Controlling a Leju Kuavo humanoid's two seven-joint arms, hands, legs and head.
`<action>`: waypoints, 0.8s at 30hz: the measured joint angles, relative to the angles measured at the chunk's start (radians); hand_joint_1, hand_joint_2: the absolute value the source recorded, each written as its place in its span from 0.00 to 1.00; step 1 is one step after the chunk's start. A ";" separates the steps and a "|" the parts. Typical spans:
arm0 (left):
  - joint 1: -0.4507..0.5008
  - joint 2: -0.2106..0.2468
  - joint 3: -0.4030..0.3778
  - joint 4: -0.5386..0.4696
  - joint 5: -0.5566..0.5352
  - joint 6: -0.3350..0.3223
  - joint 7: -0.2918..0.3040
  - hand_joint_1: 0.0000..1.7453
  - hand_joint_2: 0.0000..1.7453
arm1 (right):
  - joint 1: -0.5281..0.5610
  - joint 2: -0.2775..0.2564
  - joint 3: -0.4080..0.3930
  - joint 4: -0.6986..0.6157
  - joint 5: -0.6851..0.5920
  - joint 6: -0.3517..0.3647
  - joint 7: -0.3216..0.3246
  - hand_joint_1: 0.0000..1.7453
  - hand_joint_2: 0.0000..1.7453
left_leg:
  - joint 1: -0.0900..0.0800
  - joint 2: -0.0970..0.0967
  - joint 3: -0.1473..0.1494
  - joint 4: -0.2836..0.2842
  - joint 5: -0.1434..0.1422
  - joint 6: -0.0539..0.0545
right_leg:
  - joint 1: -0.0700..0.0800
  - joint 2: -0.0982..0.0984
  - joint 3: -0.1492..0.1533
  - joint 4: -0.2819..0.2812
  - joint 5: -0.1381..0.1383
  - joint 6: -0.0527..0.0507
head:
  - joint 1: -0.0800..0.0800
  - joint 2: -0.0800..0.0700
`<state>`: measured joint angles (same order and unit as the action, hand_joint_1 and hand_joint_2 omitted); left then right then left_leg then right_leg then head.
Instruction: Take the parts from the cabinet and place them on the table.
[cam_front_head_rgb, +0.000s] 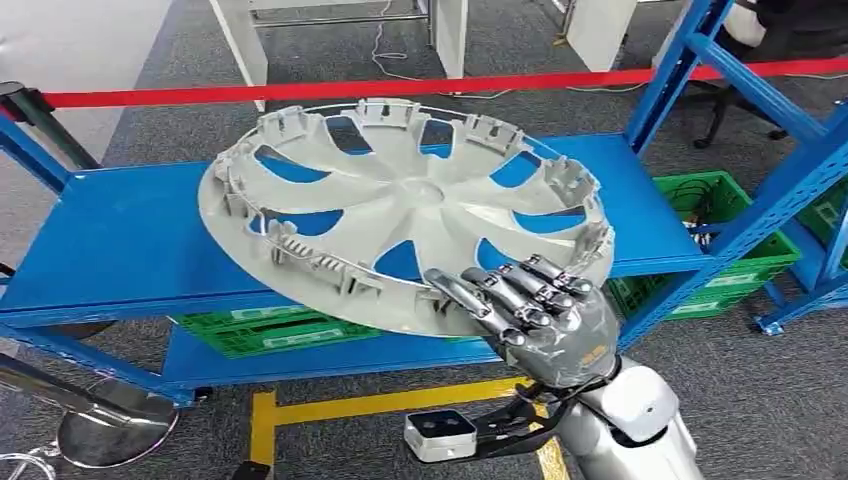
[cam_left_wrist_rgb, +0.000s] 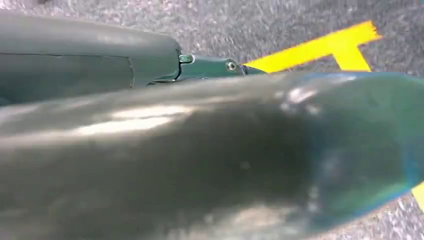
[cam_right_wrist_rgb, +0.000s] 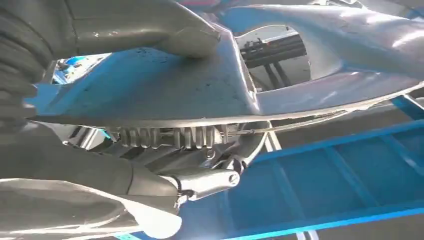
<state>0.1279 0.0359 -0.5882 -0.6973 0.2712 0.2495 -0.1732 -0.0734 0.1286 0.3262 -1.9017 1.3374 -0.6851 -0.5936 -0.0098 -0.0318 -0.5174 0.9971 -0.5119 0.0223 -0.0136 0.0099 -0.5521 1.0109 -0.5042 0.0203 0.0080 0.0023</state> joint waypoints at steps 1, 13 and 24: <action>0.000 0.000 0.001 0.000 -0.002 -0.001 0.000 0.00 0.00 | 0.001 0.002 -0.002 0.000 -0.006 0.000 -0.011 1.00 1.00 | -0.001 0.000 0.000 0.001 0.000 0.000 | -0.001 0.000 0.000 0.000 0.001 0.001 | 0.000 0.000; 0.005 0.000 0.032 0.000 -0.021 -0.016 0.020 0.00 0.00 | 0.021 0.062 -0.061 0.018 -0.064 0.000 -0.099 1.00 1.00 | -0.009 0.000 -0.020 0.026 0.002 0.020 | -0.009 0.000 -0.005 -0.006 0.017 0.025 | 0.000 0.000; 0.009 -0.006 0.061 0.000 -0.044 -0.027 0.031 0.00 0.00 | 0.028 0.068 -0.101 0.012 -0.101 0.000 -0.099 1.00 1.00 | -0.012 0.005 -0.046 0.018 0.035 0.046 | 0.002 -0.002 -0.002 0.079 -0.021 0.009 | 0.006 0.000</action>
<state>0.1366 0.0294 -0.5272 -0.6973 0.2270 0.2220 -0.1423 -0.0452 0.1961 0.2247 -1.8899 1.2360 -0.6851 -0.6928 -0.0222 -0.0272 -0.5638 1.0153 -0.4772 0.0681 -0.0113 0.0082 -0.5537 1.0900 -0.5249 0.0292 0.0141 0.0023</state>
